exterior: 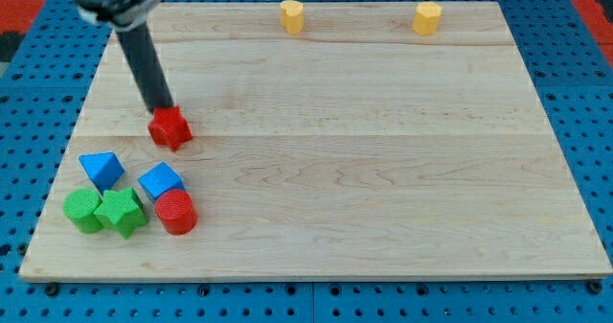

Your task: Slide red star to blue cube

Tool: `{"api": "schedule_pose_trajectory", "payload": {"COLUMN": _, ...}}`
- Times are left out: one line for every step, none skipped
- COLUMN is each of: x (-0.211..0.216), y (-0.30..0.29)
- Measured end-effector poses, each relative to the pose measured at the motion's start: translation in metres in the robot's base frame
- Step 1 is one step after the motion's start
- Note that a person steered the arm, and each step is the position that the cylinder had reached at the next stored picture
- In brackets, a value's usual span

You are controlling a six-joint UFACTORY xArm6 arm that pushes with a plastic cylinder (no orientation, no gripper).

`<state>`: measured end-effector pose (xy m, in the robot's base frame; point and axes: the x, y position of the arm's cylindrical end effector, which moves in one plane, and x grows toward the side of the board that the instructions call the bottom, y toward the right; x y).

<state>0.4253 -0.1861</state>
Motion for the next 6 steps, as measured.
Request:
{"api": "schedule_pose_trajectory", "payload": {"x": 0.018, "y": 0.013}}
{"api": "schedule_pose_trajectory", "payload": {"x": 0.016, "y": 0.029}}
{"api": "schedule_pose_trajectory", "payload": {"x": -0.038, "y": 0.066}}
{"api": "schedule_pose_trajectory", "payload": {"x": -0.015, "y": 0.1}}
{"api": "schedule_pose_trajectory", "payload": {"x": 0.008, "y": 0.088}}
{"api": "schedule_pose_trajectory", "payload": {"x": 0.025, "y": 0.032}}
